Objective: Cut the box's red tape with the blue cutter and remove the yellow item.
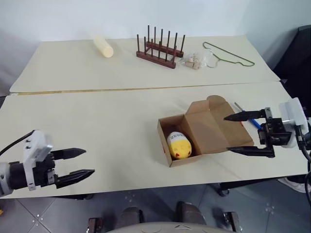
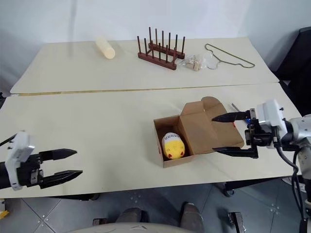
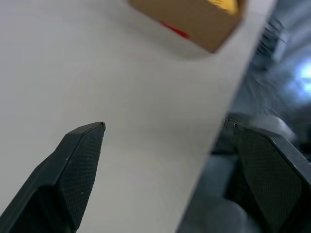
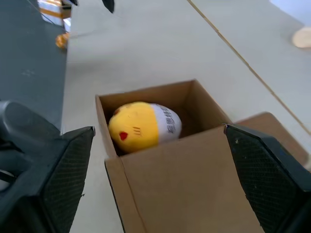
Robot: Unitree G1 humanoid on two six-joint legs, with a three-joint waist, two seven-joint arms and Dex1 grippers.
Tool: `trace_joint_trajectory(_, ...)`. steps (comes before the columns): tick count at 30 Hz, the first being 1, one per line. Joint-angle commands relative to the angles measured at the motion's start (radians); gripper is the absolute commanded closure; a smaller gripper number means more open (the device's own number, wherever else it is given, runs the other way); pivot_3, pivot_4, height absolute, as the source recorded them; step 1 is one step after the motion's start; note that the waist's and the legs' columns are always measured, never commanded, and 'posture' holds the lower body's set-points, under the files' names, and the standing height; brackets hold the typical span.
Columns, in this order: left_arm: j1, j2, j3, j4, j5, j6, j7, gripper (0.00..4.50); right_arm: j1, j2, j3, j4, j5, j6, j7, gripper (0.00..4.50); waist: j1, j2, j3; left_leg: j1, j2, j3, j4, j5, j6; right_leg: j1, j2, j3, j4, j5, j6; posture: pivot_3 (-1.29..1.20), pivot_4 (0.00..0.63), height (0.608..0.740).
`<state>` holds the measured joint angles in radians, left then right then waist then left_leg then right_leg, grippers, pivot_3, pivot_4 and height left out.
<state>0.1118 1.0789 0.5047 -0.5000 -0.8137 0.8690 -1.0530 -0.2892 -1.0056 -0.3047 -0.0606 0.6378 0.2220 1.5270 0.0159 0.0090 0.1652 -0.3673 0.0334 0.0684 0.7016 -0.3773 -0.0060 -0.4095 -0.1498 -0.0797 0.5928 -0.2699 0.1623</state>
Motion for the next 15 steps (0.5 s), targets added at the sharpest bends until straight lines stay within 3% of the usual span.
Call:
trace_joint_trajectory(1,-0.542,-0.022,-0.38,0.031,0.035,0.067,-0.006,0.04,0.067,-0.039,-0.113,-0.039,0.028,0.007,0.011,0.05,0.02,-0.002,0.002,0.0,-0.001,-0.002,0.001,0.001,0.0,0.001,0.0,0.0,0.001,0.0,0.0,0.0,0.15,0.74)
trace_joint_trajectory(4,-0.92,-0.188,-0.659,0.175,0.156,0.12,0.01,0.04,0.109,-0.02,-0.12,-0.077,0.025,0.002,-0.022,0.05,0.029,-0.003,0.001,0.0,-0.002,-0.002,0.004,0.001,0.001,0.003,0.001,0.001,0.0,0.003,-0.001,0.0,0.15,0.74)
trace_joint_trajectory(7,-1.137,-0.352,-0.878,0.347,0.3,0.078,-0.008,0.04,0.127,0.005,-0.116,-0.113,0.026,0.002,-0.063,0.05,0.011,-0.004,0.001,0.0,-0.002,0.001,0.004,0.0,0.002,0.002,0.001,0.0,0.0,0.003,0.0,0.0,0.15,0.74)
trace_joint_trajectory(11,-1.288,-0.506,-1.067,0.499,0.409,0.018,-0.111,0.04,0.17,0.025,-0.135,-0.164,0.042,0.026,-0.11,0.05,0.003,-0.004,0.001,-0.002,-0.002,0.002,0.001,0.0,0.002,-0.001,0.001,-0.001,-0.002,0.003,0.001,0.0,0.15,0.74)
trace_joint_trajectory(15,-1.356,-0.595,-1.182,0.614,0.501,-0.039,-0.188,0.04,0.216,0.04,-0.157,-0.203,0.055,0.04,-0.142,0.05,0.009,-0.005,0.002,-0.001,-0.002,0.002,0.0,0.0,0.002,-0.002,0.001,0.0,-0.003,0.003,0.001,0.0,0.15,0.74)
